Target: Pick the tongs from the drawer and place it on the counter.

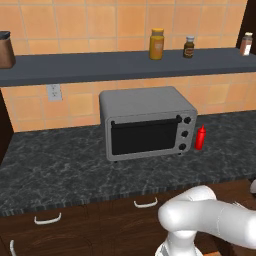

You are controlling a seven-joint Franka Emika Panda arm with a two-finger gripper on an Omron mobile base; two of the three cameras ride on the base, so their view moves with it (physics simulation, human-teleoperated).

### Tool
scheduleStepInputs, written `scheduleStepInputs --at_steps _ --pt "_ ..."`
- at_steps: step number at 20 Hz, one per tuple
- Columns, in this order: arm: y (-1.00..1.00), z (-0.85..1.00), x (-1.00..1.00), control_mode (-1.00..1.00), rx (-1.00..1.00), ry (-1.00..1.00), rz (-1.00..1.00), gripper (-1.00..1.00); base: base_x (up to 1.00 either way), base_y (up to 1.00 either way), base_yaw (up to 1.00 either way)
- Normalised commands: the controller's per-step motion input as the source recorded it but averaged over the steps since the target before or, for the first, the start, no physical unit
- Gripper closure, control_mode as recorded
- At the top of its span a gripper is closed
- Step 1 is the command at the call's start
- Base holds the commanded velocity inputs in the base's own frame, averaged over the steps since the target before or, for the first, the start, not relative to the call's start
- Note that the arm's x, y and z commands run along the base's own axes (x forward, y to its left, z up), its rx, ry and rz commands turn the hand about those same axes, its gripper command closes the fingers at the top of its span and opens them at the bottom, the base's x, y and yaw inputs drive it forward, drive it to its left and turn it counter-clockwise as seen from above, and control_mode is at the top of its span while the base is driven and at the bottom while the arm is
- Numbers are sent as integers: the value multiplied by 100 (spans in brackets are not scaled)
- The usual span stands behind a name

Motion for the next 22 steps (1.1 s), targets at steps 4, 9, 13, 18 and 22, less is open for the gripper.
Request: scheduleStepInputs --at_steps 4,9,13,18,22 --pt "-19 -45 14 -100 -4 1 -1 -100 0 0 0" --pt "-47 -59 -19 -100 -4 1 -7 100 0 0 0" --pt "-74 -56 -60 -100 0 0 -17 100 0 0 0" --pt "-34 30 -94 -100 12 -16 -13 100 0 0 0" --pt "1 100 -31 -100 13 -15 -16 100 0 0 0"
